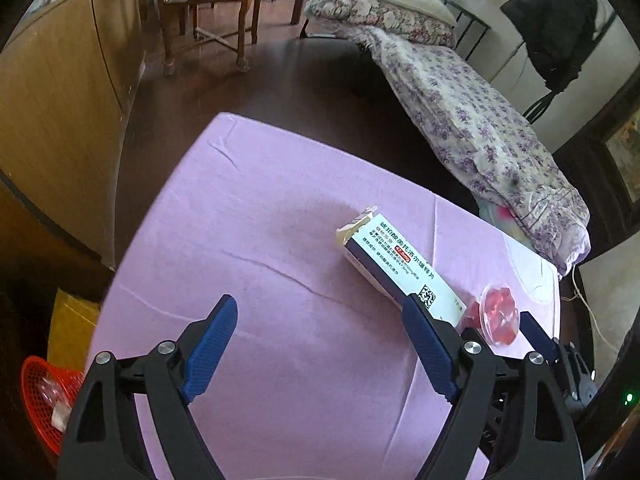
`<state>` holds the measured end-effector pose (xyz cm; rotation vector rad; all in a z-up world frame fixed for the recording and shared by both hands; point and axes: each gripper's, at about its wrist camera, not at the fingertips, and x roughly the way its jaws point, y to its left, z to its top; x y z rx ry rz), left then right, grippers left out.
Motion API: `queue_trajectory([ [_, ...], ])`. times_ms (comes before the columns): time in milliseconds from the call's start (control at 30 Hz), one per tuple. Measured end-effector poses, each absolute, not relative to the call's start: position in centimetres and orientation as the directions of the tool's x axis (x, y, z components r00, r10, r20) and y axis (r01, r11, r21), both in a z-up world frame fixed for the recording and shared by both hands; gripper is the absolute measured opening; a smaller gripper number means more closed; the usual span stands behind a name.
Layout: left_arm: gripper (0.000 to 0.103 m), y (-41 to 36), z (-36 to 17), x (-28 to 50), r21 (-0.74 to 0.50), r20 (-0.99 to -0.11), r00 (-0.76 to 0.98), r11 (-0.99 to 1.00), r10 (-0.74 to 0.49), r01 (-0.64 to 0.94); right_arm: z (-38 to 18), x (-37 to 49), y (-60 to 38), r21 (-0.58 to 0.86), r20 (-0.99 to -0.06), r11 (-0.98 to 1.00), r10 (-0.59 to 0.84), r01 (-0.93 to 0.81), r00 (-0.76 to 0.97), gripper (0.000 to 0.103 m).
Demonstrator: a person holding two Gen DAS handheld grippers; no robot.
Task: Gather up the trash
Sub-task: 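Grasp the clear cup of red jelly with the right gripper, then grasp the white medicine box with the left gripper while the right holds the jelly cup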
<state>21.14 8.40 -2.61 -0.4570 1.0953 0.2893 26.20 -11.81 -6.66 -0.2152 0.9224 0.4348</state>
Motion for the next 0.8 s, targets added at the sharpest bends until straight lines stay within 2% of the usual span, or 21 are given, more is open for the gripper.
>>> queue_trajectory([
  [33,0.083,8.4,-2.8,21.4,-0.213,-0.905,0.426,0.866,0.0,-0.452,-6.8,26.4,-11.7,0.009,-0.808,0.893,0.272,-0.451,0.522,0.07],
  [67,0.084,8.3,-3.0,21.6,-0.211,-0.906,0.423,0.865,0.002,-0.456,-6.8,26.5,-11.6,0.01,-0.809,0.892,0.273,-0.452,0.521,0.063],
  [133,0.086,8.0,-3.1,22.1,-0.192,-0.916,0.402,0.865,0.012,-0.464,-7.1,27.0,-11.6,0.014,-0.813,0.892,0.273,-0.452,0.514,0.053],
  [467,0.092,5.6,-2.8,24.2,-0.212,-0.925,0.381,0.838,-0.005,-0.503,-5.8,25.0,-15.2,0.049,-0.798,0.91,0.284,-0.412,0.532,0.053],
  [600,0.092,3.6,-3.3,25.9,-0.166,-0.936,0.35,0.851,0.023,-0.499,-5.4,23.7,-16.9,0.071,-0.8,0.915,0.289,-0.396,0.525,0.053],
  [800,0.092,1.6,-4.7,27.1,-0.038,-0.946,0.299,0.87,0.128,-0.492,-4.5,23.7,-19.0,0.103,-0.784,0.924,0.304,-0.368,0.542,0.053],
])
